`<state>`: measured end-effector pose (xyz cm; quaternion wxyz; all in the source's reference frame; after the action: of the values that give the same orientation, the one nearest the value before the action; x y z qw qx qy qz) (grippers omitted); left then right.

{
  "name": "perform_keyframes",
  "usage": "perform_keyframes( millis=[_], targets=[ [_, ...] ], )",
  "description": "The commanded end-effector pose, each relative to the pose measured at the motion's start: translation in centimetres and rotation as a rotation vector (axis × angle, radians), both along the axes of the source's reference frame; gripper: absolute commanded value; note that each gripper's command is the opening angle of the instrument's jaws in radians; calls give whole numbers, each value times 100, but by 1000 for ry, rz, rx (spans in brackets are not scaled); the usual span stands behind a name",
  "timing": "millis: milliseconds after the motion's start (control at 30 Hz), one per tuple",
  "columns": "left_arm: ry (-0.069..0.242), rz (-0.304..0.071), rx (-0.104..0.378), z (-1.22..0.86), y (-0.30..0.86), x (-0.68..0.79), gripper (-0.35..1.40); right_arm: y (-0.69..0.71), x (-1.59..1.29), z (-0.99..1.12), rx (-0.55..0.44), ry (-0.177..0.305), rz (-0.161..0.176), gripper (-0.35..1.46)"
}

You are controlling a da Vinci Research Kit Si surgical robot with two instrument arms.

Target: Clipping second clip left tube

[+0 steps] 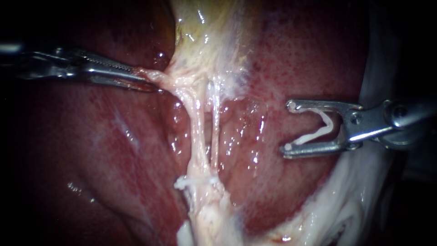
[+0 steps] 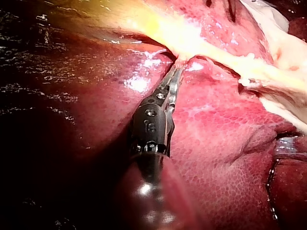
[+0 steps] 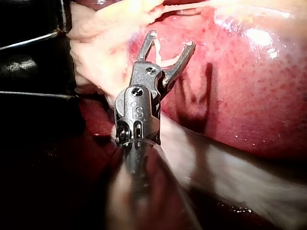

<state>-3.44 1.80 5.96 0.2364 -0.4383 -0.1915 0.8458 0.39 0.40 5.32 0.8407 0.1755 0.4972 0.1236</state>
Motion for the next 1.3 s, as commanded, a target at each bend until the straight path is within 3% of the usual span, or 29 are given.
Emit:
perform_keyframes(
  millis=[33, 167, 267, 433, 533, 667, 833, 1033, 1300],
  targets=[
    [-1, 0, 1, -2, 1, 1, -35, 0, 0, 0, 0, 0, 1, 50],
    [-9, 7, 14, -21, 12, 11, -35, 0, 0, 0, 0, -1, 1, 50],
    [-7, -19, 17, -45, 26, 23, -35, 0, 0, 0, 1, 1, -1, 50],
    [-19, -44, -18, -80, 43, 43, -35, 0, 1, 0, 5, 6, -8, 50],
    [-21, -46, -17, -84, 43, 46, -35, -2, 6, -2, 38, 27, -30, 49],
    [-18, -49, -20, -79, 40, 42, -35, 0, 30, -1, 227, 58, -37, 48],
    [-17, -51, -22, -78, 39, 39, -35, -4, 67, 4, 367, 72, -63, 48],
    [-16, -52, -23, -77, 38, 38, -35, -18, 113, 22, 442, 76, -96, 48],
    [-14, -54, -25, -76, 37, 37, -35, -34, 152, 56, 506, 66, -129, 48]
  ],
)
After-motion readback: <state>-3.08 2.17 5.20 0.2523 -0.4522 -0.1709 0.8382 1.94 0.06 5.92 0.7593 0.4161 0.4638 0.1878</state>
